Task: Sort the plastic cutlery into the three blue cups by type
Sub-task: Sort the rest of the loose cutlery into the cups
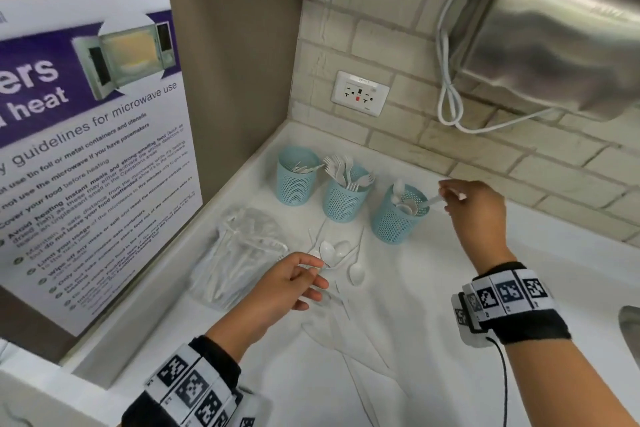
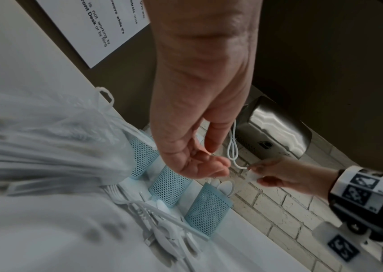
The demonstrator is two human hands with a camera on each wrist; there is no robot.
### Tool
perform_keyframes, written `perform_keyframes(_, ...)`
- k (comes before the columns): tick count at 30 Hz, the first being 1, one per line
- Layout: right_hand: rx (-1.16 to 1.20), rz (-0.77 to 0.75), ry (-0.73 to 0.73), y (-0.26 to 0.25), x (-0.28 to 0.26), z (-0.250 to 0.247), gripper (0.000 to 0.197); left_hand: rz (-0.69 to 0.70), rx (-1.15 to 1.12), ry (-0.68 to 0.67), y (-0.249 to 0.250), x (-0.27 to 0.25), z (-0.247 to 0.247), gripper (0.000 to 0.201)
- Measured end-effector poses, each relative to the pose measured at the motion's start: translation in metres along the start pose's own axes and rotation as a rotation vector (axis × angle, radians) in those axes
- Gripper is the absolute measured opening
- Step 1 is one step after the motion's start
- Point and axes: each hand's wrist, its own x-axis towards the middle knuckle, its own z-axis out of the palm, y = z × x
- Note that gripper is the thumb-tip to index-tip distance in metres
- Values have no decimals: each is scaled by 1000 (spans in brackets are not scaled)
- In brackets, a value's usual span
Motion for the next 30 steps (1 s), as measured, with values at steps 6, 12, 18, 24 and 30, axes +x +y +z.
perform_keyframes(6, -31, -13, -104, -5, -6, 22, 29, 2, -6, 26, -1, -2, -6, 18)
perform_keyframes(12, 162, -241, -259, -49, -36, 40, 21, -12, -4, 54, -3, -2, -5, 17)
perform_keyframes(18, 41, -74, -784, -66, -65, 95, 65, -22, -14, 79, -4, -5, -6, 18)
perform_keyframes(24, -216, -80, -1129, -78, -73, 133, 118, -20, -29, 103, -3, -8, -11, 18)
perform_keyframes(30, -360, -171, -1127, -77, -86, 141, 104, -24, -44, 135, -5, -9, -18, 19)
